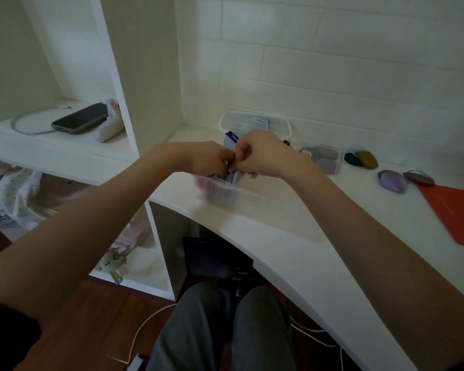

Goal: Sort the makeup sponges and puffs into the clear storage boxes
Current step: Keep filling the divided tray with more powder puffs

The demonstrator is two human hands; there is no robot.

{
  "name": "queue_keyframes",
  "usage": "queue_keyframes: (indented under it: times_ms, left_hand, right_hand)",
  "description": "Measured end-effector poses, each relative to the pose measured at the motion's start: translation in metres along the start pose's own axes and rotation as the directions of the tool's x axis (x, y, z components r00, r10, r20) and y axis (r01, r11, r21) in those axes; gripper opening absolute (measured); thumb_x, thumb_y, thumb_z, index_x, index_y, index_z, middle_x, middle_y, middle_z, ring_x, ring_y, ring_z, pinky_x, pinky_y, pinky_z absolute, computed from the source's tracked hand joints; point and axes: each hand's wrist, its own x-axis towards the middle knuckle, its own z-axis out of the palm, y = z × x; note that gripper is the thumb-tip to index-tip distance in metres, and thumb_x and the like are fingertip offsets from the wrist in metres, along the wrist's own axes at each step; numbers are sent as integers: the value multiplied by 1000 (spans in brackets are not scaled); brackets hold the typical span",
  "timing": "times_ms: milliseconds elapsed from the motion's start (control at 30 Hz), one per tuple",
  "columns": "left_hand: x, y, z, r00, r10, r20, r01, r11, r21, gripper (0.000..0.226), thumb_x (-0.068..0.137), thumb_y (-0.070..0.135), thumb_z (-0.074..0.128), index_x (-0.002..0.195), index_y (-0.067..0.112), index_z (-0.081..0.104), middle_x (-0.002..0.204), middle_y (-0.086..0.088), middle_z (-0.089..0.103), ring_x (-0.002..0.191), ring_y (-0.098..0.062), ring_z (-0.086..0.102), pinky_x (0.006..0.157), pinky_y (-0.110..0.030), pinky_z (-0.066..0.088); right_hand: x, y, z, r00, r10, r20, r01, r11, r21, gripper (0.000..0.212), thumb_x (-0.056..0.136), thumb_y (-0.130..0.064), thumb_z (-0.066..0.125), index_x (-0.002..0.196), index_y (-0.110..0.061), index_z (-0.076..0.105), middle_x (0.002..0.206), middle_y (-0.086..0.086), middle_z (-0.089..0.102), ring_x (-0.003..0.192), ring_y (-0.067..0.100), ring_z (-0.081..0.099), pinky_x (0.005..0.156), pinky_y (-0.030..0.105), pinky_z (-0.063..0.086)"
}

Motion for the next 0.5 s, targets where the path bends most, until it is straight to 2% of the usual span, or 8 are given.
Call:
queue_keyframes:
  times_ms: [133,200,267,400,500]
  left_hand:
    - [-2,-2,1,1000,12,-7,-12,999,-49,30,96,18,40,125,16,49,102,-11,57,85,-23,54,80,-34,44]
    - [-3,0,1,999,29,-29,-30,999,-28,35,99,21,36,132,16,45,102,-9,57,74,-15,51,70,-25,41]
    - [-4,2,1,998,42,-44,-42,999,-15,35,100,21,35,135,19,42,100,-6,56,69,-9,47,63,-20,37]
    - [-4,2,3,997,40,-63,-40,999,3,38,99,19,36,137,21,42,101,-4,53,81,-18,48,75,-27,34]
    - [-5,2,1,998,21,-62,-28,993,-115,28,101,21,32,124,22,49,101,-3,54,80,-15,50,76,-26,36]
  right_hand:
    - [-6,15,3,999,4,-44,7,969,247,20,87,-14,67,69,-14,59,71,1,64,53,4,63,58,14,55]
    - [-8,17,4,998,-3,-56,18,963,268,18,89,-17,65,73,-12,60,77,3,65,59,6,65,63,17,56]
    - [-9,17,4,998,-8,-56,22,969,246,19,89,-20,65,73,-14,58,80,3,65,62,8,66,65,17,57]
    - [-10,16,8,997,-4,-77,22,971,240,18,89,-23,65,77,-16,54,85,4,65,65,10,67,64,20,57]
    - [-11,17,11,994,-8,-105,34,968,249,23,96,-26,53,74,-20,52,78,0,63,63,11,67,55,13,51]
